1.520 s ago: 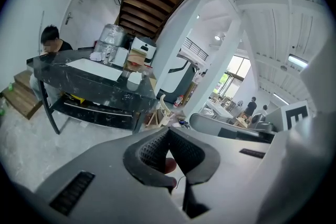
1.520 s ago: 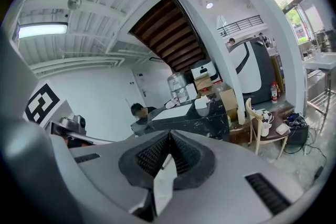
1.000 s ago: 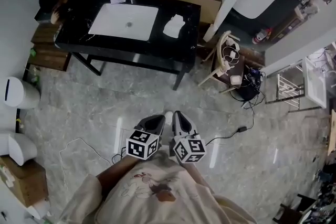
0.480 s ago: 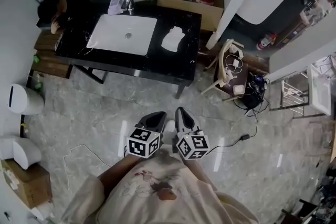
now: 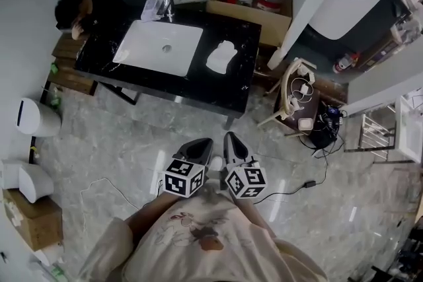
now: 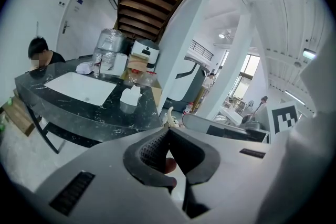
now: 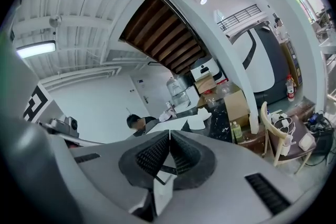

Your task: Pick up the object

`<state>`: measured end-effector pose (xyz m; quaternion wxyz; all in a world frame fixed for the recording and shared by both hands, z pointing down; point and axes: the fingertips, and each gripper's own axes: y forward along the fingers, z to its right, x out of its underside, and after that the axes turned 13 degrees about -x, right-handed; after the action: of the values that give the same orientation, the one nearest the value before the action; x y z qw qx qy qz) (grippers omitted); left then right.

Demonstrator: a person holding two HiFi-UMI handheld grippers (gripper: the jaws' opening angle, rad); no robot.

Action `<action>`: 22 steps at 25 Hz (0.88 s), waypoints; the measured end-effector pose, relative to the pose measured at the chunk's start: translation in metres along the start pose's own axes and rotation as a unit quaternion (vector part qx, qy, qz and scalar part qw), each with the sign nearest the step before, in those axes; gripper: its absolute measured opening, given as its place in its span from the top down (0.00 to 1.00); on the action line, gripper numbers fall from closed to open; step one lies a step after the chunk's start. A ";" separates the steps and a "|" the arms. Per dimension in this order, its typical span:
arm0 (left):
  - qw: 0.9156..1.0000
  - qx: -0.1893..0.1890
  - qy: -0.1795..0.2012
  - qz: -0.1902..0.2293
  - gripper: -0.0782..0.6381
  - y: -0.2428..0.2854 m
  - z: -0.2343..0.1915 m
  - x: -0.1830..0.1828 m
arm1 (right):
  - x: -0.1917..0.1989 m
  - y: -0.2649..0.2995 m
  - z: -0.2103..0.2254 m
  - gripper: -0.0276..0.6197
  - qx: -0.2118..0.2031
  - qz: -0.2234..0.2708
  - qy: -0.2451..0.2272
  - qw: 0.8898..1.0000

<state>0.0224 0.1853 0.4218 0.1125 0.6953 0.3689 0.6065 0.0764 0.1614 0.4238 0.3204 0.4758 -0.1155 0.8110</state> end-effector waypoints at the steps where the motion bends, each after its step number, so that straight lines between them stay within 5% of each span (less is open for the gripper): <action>1: 1.000 -0.002 -0.001 0.001 0.87 0.005 0.002 -0.002 | -0.002 0.001 0.005 0.93 -0.003 -0.001 0.000 1.000; 10: 1.000 -0.016 0.008 0.003 0.87 0.030 0.024 -0.016 | -0.014 0.001 0.035 0.93 -0.022 -0.002 0.011 1.000; 22: 0.999 0.007 0.039 -0.022 0.87 0.053 0.056 -0.013 | -0.015 -0.013 0.066 0.93 0.005 0.014 0.037 0.999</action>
<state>0.0939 0.1555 0.4304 0.1068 0.6637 0.3926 0.6277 0.1356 0.1325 0.4435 0.3108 0.4457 -0.1057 0.8329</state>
